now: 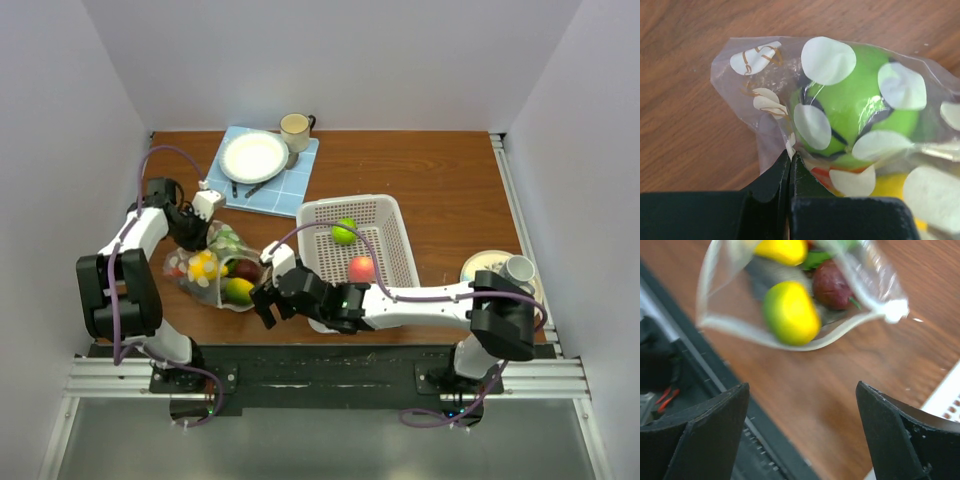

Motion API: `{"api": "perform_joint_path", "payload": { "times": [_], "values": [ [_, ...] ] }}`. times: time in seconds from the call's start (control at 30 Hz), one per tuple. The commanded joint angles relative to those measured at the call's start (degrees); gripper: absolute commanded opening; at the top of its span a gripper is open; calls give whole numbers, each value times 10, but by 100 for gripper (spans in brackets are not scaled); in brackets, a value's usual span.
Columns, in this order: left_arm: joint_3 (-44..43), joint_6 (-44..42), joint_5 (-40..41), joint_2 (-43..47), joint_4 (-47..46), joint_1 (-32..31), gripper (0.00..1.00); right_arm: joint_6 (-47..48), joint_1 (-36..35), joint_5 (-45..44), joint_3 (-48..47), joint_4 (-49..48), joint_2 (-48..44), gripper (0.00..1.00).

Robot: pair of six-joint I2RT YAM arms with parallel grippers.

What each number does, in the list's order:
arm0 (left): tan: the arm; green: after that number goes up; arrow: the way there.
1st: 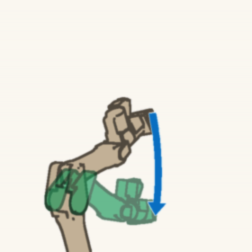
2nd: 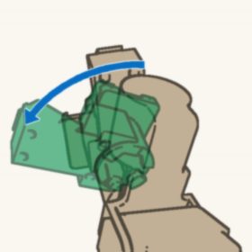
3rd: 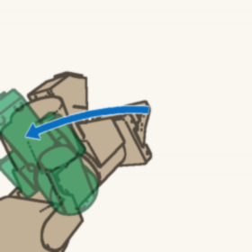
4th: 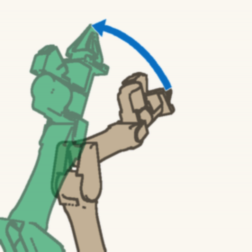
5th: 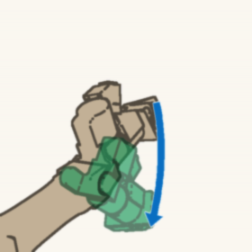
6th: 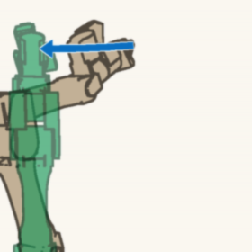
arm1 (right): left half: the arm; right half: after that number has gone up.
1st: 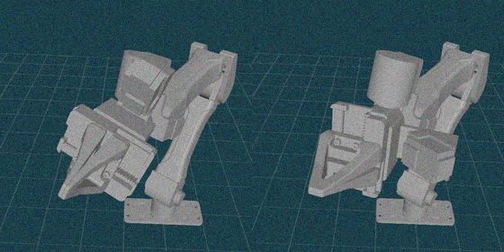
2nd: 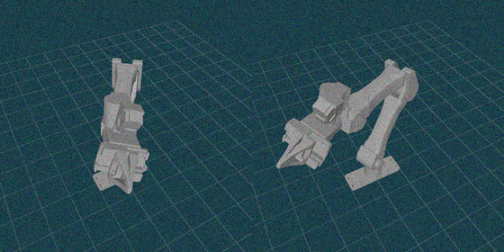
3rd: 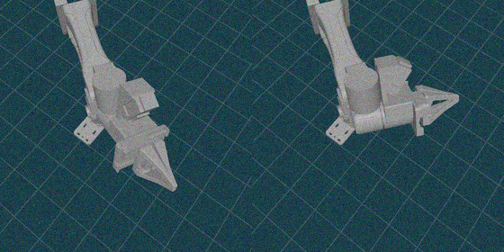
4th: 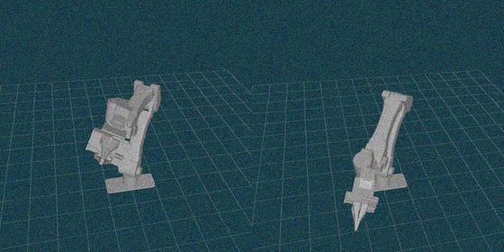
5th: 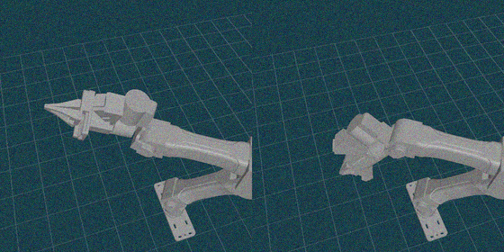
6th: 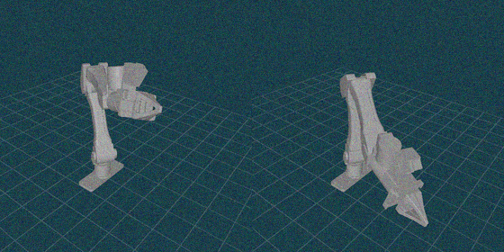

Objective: Open the zip-top bag and remove the fake food

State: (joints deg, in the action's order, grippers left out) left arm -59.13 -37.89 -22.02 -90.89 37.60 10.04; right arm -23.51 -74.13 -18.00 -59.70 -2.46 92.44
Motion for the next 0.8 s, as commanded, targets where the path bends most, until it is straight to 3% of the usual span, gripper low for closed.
{"api": "perform_joint_path", "payload": {
  "times": [0.0,0.37,0.77],
  "values": [
    [-10,22,37,-15,-41,0,0,3,-14,6,1,-37,2,88],
    [27,-3,37,20,-31,-2,0,58,-12,1,-126,-48,136,88],
    [47,-17,25,20,-25,-1,0,62,22,30,-176,-50,171,88]
  ]
}}
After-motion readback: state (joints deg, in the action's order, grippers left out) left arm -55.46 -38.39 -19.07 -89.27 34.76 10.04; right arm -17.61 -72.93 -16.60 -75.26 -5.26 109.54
